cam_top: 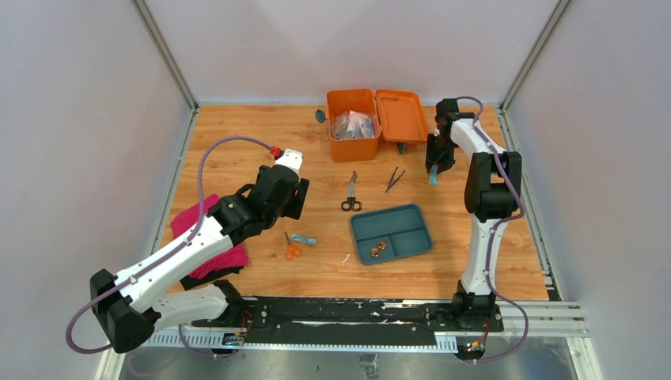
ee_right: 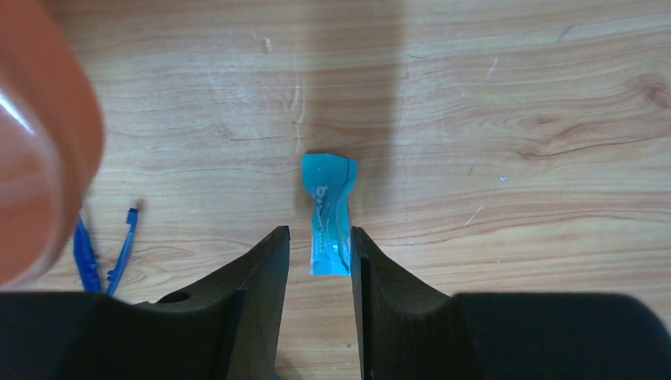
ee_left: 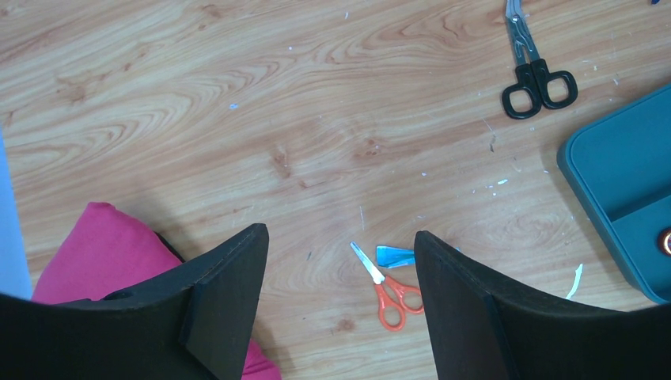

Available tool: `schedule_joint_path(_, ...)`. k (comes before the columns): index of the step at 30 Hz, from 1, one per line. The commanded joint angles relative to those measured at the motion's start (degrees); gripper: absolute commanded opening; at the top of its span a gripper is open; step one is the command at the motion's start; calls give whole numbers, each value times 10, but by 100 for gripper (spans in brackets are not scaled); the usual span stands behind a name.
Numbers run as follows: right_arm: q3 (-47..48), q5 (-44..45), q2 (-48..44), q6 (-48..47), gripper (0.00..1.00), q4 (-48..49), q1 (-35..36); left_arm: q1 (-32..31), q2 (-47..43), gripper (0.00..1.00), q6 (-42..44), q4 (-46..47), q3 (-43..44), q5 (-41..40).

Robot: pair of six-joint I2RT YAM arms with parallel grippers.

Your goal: Organize the medicine kit

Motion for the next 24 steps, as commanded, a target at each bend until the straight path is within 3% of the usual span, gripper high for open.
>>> schedule_joint_path(1, 11, 6, 20, -15, 39, -31, -10, 5, -6, 73, 4, -2, -5, -9)
schedule_joint_path(6, 11, 9, 35, -15, 38, -31, -11, 5, -3, 73, 5, -2, -4, -10)
schedule_joint_path(15, -19, 14, 21, 2, 24, -17, -13, 5, 3, 73, 7, 0, -4, -1)
schedule_joint_path(19, -54, 32, -26, 18, 18, 1, -13, 5, 0, 74, 11, 9, -5, 14)
schedule_joint_path(24, -149, -5, -138, 48, 14, 43, -11, 5, 3, 74, 16, 38, -4, 66)
